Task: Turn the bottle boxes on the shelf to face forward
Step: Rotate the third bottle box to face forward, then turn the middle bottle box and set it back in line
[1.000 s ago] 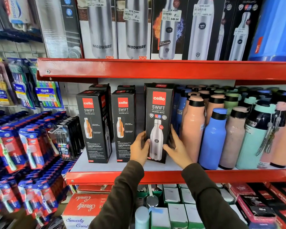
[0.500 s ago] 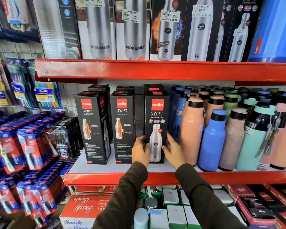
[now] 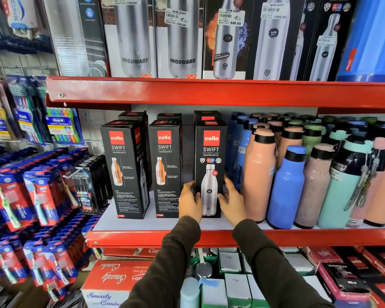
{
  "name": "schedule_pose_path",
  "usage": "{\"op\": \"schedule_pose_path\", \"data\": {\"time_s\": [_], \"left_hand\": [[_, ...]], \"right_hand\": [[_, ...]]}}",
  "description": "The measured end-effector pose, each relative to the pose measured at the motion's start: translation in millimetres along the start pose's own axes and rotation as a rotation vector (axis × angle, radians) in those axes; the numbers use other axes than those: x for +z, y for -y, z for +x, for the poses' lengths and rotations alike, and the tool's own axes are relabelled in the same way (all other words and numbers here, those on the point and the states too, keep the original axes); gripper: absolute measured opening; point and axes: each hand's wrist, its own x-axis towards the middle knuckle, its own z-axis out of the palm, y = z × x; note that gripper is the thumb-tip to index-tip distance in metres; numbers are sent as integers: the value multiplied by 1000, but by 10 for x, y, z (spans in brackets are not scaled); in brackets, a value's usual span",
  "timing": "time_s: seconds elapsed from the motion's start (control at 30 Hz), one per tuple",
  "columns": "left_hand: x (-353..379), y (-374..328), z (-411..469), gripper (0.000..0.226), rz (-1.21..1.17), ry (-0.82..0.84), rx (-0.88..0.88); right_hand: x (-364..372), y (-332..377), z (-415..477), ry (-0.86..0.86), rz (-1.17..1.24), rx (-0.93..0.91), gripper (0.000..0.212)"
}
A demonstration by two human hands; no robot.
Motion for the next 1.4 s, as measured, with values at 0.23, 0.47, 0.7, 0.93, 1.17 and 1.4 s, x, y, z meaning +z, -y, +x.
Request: {"op": "schedule_pose_path", "data": {"time_s": [0.23, 0.47, 0.7, 0.93, 1.17, 1.4], "left_hand": [[-46, -38, -35, 39, 29, 46, 18], [-273, -38, -145, 38, -43, 4, 150], [-637, 20, -204, 30, -86, -233, 358], [-941, 160, -31, 52, -28, -243, 284], [-1079, 307, 131, 49, -27, -193, 146], [-1065, 496, 184, 39, -24, -132, 33]], "right_hand": [[61, -13, -97, -191, 32, -33, 42], [97, 62, -263, -418, 91, -121, 16], [488, 385, -521, -314, 170, -248, 14], [1009, 562, -435, -128, 180, -162, 41], [1225, 642, -252, -94, 128, -43, 48], [1304, 659, -239, -159, 147, -24, 42]]}}
